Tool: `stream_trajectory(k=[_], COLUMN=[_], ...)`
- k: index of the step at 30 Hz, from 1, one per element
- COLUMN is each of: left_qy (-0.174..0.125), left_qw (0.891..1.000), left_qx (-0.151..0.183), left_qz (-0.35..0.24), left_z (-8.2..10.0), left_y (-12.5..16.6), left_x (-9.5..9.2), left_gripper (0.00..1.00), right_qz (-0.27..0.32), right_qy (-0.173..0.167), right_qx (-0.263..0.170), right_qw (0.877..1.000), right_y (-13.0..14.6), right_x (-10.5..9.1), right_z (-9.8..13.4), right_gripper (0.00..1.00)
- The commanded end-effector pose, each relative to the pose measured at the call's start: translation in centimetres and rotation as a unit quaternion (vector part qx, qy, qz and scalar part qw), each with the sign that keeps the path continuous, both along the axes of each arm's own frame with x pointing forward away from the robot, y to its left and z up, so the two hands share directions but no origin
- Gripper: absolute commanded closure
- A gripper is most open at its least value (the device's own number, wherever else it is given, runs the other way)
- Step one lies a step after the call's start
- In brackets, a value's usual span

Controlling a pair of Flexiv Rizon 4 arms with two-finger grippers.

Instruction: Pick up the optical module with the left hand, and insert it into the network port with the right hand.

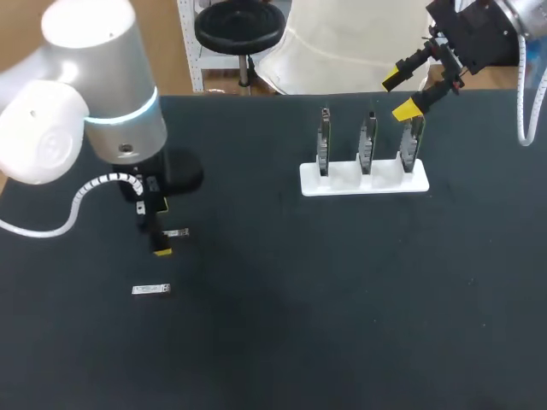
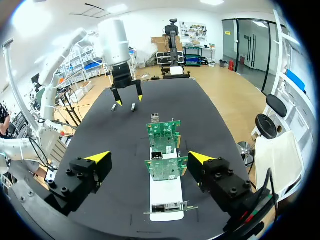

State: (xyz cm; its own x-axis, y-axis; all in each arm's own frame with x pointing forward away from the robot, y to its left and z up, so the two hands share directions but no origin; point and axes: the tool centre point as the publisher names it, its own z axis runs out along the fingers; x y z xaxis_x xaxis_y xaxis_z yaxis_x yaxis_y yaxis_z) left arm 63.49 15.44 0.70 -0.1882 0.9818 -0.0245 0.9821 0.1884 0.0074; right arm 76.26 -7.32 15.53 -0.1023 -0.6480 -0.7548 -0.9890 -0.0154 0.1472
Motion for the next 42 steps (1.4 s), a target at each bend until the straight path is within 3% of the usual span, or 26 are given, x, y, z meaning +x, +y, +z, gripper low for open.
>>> stream_trajectory(k=[1,42], left_qy=[-0.007,0.015], left_qw=[1.0,1.0], left_qx=[0.014,0.002], left_qz=[-0.007,0.003], left_z=[-0.5,-1.7], left_y=[0.0,0.5], left_x=[-0.1,0.3], left_gripper=[0.0,0.0], right_qz=[-0.001,-0.001], right_qy=[-0.002,-0.002], right_qx=[0.0,0.0], right_qw=[1.0,1.0], right_y=[0.0,0.0], right_x=[-0.2,-0.2], right_z=[0.0,0.0], right_gripper=[0.0,0.0])
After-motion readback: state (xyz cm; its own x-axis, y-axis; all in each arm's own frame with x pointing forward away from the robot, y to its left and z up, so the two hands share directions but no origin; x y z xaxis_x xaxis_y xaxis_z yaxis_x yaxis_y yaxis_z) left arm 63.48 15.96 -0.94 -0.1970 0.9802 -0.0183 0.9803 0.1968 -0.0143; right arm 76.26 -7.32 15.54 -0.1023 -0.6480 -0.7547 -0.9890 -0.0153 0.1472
